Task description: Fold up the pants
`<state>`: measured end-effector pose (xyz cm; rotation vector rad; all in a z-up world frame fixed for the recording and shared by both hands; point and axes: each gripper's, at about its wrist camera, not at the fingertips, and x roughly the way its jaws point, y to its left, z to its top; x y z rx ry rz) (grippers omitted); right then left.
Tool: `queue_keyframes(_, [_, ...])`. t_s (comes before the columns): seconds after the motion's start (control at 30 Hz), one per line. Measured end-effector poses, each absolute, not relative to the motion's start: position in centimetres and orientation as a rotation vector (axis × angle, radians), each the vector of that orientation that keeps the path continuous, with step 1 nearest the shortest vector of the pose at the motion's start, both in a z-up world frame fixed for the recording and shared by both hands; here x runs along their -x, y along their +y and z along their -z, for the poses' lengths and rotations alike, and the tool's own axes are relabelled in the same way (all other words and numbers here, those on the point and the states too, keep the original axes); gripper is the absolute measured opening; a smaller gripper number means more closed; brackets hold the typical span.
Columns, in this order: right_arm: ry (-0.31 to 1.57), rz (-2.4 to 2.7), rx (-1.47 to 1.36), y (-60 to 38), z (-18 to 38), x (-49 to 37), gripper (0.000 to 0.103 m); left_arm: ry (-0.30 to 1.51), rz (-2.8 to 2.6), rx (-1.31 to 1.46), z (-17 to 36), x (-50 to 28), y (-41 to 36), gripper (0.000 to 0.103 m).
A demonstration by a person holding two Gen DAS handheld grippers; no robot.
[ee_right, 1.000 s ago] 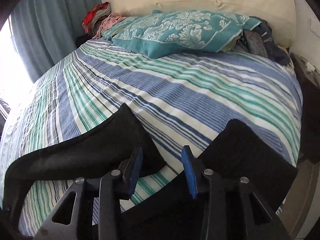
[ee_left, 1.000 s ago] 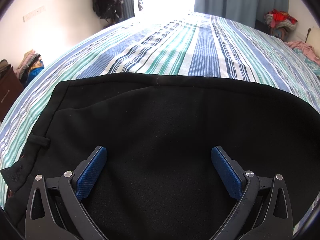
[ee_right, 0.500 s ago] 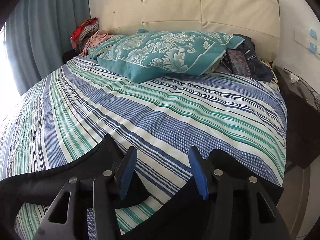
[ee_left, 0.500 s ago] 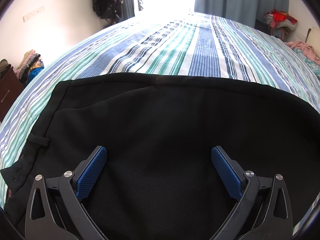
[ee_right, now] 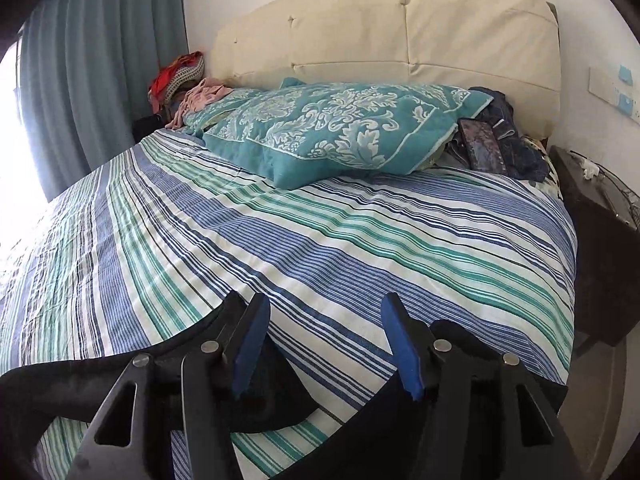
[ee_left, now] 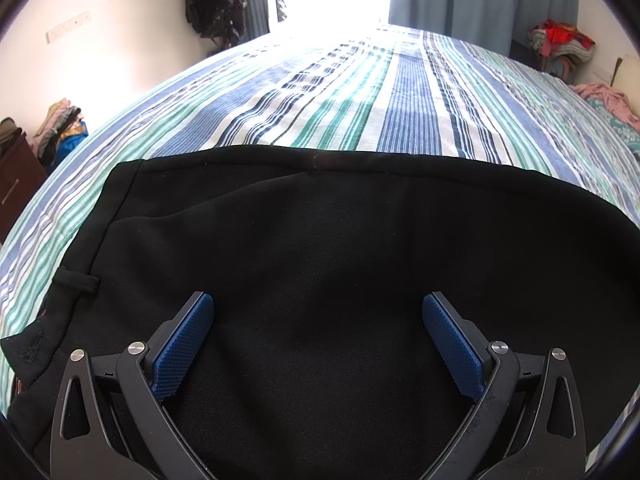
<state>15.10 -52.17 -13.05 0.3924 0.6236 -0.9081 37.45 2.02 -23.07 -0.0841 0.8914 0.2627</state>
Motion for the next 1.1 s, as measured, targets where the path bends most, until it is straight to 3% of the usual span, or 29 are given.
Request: queue_keyframes(1.1, [0.633,0.602,-0.184,-44.9,12.3,-20.9,0.063,0.893,-0.263,0.084,23.1,-37.5,2.0,0.103])
